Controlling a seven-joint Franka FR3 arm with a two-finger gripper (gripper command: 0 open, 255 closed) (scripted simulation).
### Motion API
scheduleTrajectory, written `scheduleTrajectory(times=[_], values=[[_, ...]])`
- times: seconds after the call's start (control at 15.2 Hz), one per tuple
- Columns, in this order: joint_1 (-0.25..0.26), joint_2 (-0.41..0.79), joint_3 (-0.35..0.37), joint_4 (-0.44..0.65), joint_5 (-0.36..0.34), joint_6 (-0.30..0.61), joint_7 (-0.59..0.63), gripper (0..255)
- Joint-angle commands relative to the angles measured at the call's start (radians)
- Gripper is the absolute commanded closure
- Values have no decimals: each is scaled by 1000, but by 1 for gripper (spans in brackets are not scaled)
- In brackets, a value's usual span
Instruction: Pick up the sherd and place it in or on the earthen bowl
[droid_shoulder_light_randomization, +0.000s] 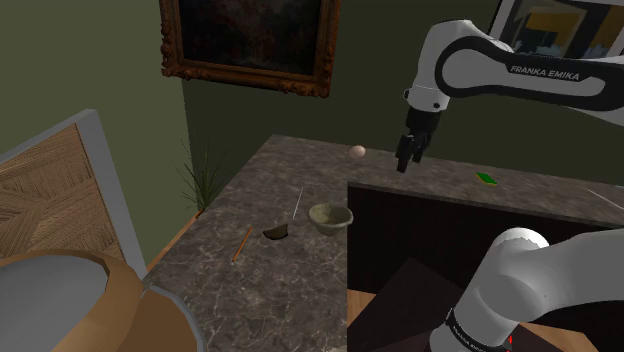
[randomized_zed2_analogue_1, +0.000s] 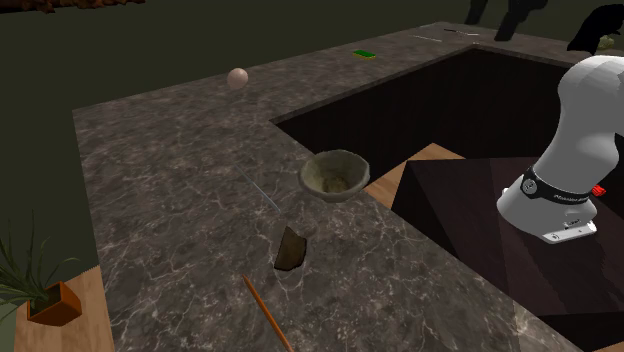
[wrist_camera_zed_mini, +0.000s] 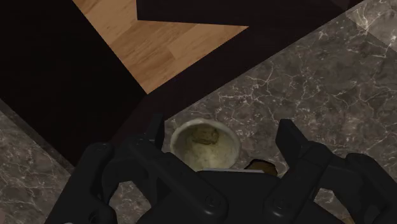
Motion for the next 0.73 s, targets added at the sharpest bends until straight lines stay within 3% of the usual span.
scheduleTrajectory(times=[0.0,0.66], values=[[0,0,0,0,0,0,0,0],[88,322,-60,21,-30,286,-227,0]])
